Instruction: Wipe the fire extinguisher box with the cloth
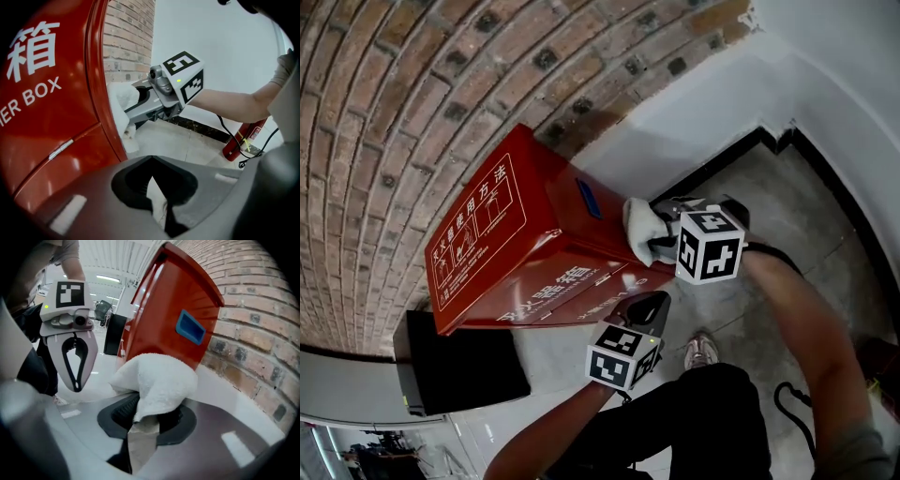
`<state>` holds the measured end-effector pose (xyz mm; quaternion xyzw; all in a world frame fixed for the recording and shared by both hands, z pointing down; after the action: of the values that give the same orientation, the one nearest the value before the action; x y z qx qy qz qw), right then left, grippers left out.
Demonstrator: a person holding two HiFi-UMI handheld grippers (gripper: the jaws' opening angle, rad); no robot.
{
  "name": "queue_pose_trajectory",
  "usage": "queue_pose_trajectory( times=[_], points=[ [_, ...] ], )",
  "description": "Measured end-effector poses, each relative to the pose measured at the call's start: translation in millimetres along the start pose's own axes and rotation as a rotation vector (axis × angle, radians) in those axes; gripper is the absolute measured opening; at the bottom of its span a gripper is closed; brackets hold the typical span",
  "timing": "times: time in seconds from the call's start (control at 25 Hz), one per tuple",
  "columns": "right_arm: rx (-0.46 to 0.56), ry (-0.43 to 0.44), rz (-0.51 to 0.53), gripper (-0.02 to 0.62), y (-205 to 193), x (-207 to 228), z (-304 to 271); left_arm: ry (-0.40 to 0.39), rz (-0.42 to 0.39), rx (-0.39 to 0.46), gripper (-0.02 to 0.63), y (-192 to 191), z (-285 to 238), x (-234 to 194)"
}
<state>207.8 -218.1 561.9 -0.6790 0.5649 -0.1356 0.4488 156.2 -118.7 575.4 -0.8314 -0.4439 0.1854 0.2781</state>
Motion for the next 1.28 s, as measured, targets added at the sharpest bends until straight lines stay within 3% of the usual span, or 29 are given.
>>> queue_pose_trajectory(
  times=[0.44,0.76,0.96,1.28],
  points=[
    [-0.019,-0.110,-0.172,0.117,-36,71,-72,-0.070,0.028,0.007,0.000,-2,-37,-10],
    [-0.039,-0.168,-0.344,0.114,-70,74,-109,-0.105,0.076,-0.024,0.000,-26,-46,-19],
    [-0.081,-0.079,-0.366,0.112,-91,41,-107,-0.108,0.061,-0.044,0.000,-31,-45,-16],
    [-0.105,0.073,-0.351,0.113,-109,-32,-82,-0.049,0.055,-0.067,0.000,-35,-45,-15]
  ],
)
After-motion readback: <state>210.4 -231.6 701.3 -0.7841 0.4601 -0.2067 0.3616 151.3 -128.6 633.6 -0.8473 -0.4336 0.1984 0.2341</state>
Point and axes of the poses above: the fingertips, and each gripper's own axes: z backward along the fingers, x to its right, y out of its top, the point moved 4 cm from there along z, backward along the fingers, and after that the axes turned 2 degrees about -x, right-handed, at the moved point
